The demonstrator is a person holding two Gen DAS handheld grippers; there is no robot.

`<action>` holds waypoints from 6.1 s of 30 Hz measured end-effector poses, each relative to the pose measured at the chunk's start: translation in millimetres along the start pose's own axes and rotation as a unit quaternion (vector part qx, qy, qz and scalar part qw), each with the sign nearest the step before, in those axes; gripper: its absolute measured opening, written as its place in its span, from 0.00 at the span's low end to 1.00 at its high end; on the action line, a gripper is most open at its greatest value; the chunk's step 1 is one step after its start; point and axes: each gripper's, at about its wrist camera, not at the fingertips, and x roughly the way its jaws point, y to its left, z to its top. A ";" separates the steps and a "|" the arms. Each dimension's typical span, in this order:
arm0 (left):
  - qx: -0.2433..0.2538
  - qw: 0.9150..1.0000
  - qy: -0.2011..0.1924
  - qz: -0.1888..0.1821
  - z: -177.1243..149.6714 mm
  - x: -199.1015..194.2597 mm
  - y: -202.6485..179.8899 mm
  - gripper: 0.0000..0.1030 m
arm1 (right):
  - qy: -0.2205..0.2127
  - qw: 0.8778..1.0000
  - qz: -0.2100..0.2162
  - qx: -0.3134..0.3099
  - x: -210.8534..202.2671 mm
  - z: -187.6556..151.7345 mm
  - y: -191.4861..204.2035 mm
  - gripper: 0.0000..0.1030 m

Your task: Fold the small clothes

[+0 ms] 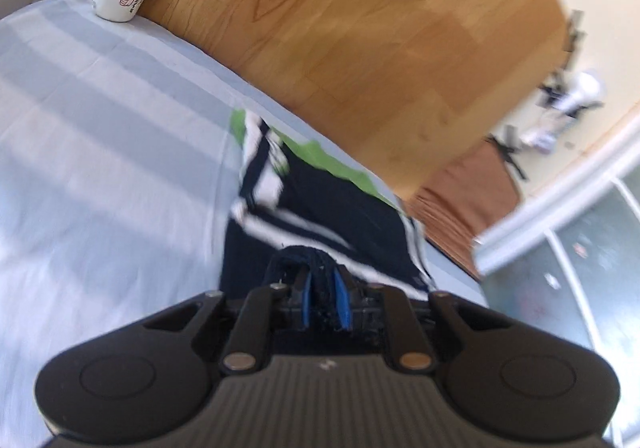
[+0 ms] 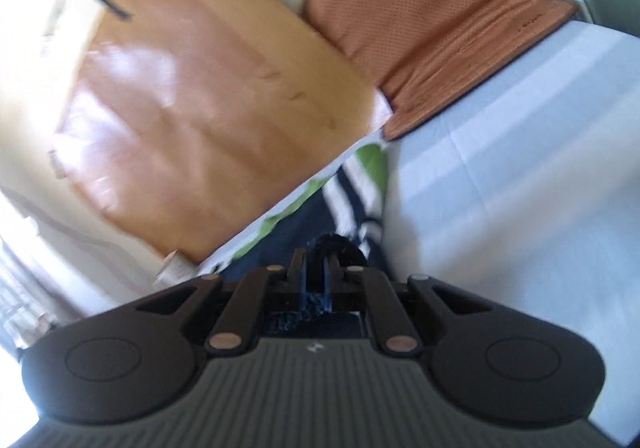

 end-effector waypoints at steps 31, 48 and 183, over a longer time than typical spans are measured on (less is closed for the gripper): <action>0.102 0.988 0.033 0.109 -45.6 38.0 7.8 0.43 | 0.054 0.994 0.003 -0.099 103.2 -11.1 66.7 0.38; 0.095 0.987 0.029 0.123 -53.6 27.3 4.2 0.11 | 0.032 0.993 -0.098 -0.057 -25.9 -63.9 -7.8 0.25; 0.199 0.976 -0.063 0.067 -151.2 -40.2 0.0 0.50 | -0.033 0.994 -0.048 -0.092 -4.1 -81.6 43.5 0.39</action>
